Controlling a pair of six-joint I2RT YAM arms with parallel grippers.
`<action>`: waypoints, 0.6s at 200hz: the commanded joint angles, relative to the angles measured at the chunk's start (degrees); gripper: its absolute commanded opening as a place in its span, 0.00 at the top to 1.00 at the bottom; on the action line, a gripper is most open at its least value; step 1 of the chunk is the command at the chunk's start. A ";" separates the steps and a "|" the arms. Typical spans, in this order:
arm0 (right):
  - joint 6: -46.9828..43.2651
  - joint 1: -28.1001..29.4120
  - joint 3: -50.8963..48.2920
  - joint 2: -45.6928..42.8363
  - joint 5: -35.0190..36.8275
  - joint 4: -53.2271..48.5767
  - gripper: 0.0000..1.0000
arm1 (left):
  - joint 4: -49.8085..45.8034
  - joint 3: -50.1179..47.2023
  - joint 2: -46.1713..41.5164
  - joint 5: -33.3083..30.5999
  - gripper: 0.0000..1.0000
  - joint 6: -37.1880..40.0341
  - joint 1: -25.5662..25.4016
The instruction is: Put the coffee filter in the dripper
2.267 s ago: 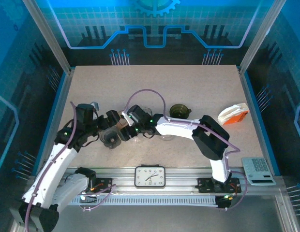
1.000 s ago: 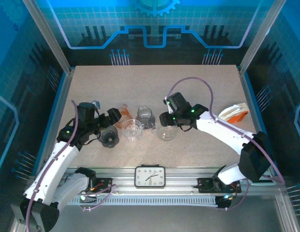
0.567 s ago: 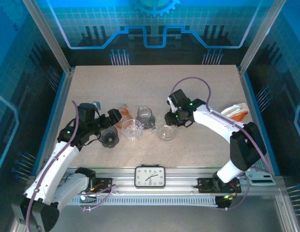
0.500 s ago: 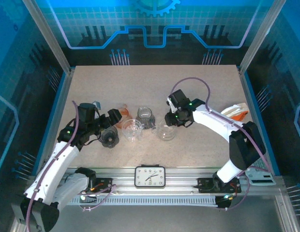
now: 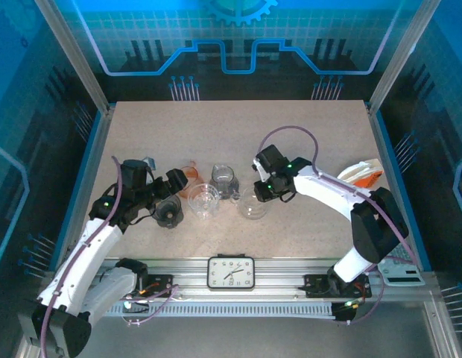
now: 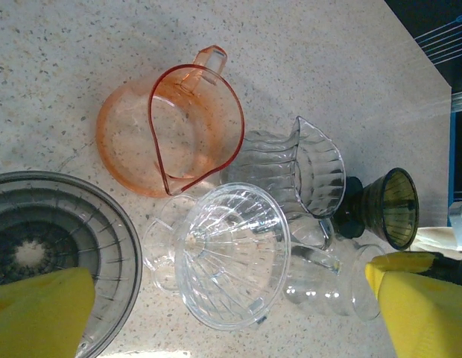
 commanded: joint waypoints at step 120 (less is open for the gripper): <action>3.00 12.85 -0.91 -1.45 -0.04 -2.24 0.84 | 0.91 -1.01 0.48 0.62 0.01 0.13 -0.34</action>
